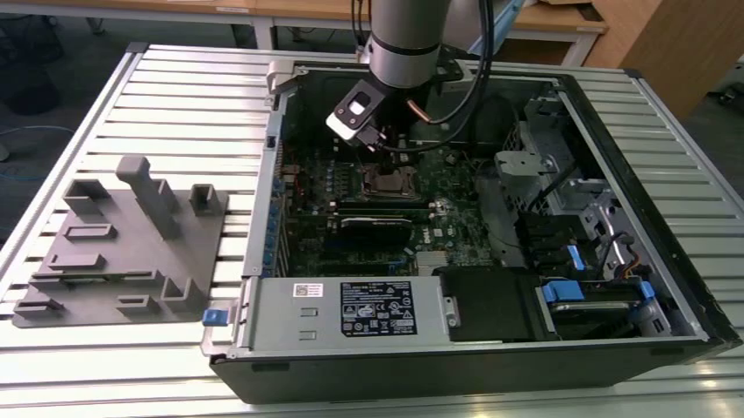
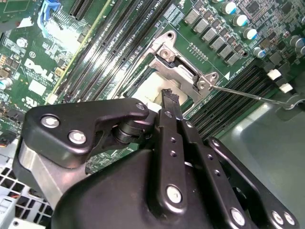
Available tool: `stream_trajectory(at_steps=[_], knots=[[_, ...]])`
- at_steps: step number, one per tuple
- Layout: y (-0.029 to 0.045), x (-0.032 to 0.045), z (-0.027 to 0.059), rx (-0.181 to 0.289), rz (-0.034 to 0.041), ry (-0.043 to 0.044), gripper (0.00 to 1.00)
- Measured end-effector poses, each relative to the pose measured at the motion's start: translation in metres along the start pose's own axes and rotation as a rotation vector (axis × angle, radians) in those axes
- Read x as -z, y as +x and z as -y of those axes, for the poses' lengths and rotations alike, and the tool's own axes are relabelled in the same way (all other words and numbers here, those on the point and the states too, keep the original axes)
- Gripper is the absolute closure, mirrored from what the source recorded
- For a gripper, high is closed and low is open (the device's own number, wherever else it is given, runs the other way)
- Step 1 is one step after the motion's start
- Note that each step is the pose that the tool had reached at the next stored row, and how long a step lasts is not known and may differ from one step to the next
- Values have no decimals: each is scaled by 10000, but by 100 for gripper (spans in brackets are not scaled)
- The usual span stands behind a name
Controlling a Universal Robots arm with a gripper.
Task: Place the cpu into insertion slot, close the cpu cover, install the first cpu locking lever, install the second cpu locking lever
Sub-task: 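Close the cpu cover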
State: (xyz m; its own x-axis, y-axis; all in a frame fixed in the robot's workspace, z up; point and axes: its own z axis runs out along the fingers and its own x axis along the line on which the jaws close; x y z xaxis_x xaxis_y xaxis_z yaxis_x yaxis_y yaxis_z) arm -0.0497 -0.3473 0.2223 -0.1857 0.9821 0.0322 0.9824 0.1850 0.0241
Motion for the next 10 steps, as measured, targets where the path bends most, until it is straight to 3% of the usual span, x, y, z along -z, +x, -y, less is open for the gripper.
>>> stream_trajectory(at_steps=[10], knots=[[-1, -1, 1, 1840, -42, 60, 89]])
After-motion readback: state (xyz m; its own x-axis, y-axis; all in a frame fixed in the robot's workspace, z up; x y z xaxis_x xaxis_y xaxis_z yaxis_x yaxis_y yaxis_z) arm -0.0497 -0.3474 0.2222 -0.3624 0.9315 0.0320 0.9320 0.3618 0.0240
